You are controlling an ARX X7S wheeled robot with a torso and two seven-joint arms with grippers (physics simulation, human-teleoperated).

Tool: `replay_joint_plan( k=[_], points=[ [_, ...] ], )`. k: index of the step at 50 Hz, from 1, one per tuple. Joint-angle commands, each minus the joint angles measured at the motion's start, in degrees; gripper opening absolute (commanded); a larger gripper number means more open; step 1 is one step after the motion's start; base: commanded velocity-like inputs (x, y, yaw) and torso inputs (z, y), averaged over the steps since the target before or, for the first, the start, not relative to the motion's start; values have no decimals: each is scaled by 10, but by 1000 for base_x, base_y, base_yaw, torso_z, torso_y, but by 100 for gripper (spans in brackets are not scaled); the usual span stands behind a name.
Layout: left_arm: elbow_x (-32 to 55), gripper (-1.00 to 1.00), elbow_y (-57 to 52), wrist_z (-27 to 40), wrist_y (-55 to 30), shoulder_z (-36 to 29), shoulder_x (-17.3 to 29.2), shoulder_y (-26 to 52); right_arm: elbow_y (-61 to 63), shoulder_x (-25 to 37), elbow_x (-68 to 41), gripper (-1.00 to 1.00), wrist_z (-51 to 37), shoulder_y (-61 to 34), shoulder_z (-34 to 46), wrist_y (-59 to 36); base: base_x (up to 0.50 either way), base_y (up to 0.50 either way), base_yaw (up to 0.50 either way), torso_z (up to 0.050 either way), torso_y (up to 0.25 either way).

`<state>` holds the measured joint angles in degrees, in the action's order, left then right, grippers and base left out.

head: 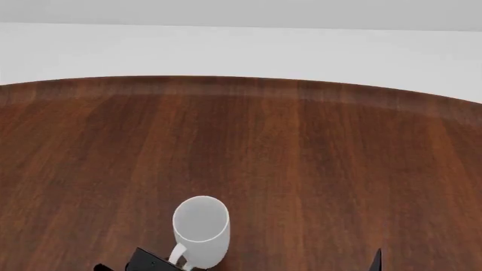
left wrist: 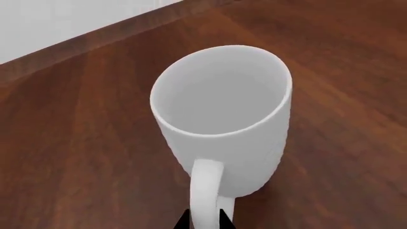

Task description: Put the white mug on the plate.

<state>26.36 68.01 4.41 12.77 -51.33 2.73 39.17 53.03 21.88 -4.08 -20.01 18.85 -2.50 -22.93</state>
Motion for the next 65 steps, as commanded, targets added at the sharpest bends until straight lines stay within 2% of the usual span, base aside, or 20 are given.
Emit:
replay_joint_plan(
  k=[1,6,18,27,32,44,47,49,56,60,65],
  points=[
    [19,-100,-347,91,-111,-27,123,-57,-11,-1,-1,100,-1,-6,6,8,0,0,0,0,0],
    [44,-100,-529,142,-176,-22,195,-80,-19,0,-1,100,0,-13,9,14,0,0,0,0,2],
    [127,-100,-808,196,-286,-4,303,-80,-3,16,-8,100,0,-66,-3,-40,0,0,0,0,0],
    [153,-100,-920,210,-361,-12,349,-43,5,38,-19,100,-1,-126,-38,-105,0,0,0,0,0],
    [163,-100,-942,215,-386,-11,358,-29,17,56,-28,100,0,-163,-73,-150,0,0,0,0,0],
    [175,-100,-1008,228,-431,-13,373,6,64,101,-67,100,9,-222,-230,-267,0,0,0,0,1],
    [180,-100,-1035,234,-446,-16,379,14,69,120,-85,100,-3,-211,-265,-273,0,0,0,0,0],
    [184,-100,-1052,239,-456,-17,383,19,69,141,-133,100,-32,-194,-295,-269,0,0,0,0,0],
    [236,-100,-1126,265,-493,-7,403,32,69,248,-296,100,-193,-79,-370,-209,0,0,0,0,0],
    [302,-100,-1159,275,-508,0,410,31,68,272,-329,100,-232,-35,-393,-181,0,0,0,0,0],
    [336,-100,-1199,281,-534,-12,419,38,68,295,-354,100,-267,5,-411,-154,0,0,0,0,0]
  ],
)
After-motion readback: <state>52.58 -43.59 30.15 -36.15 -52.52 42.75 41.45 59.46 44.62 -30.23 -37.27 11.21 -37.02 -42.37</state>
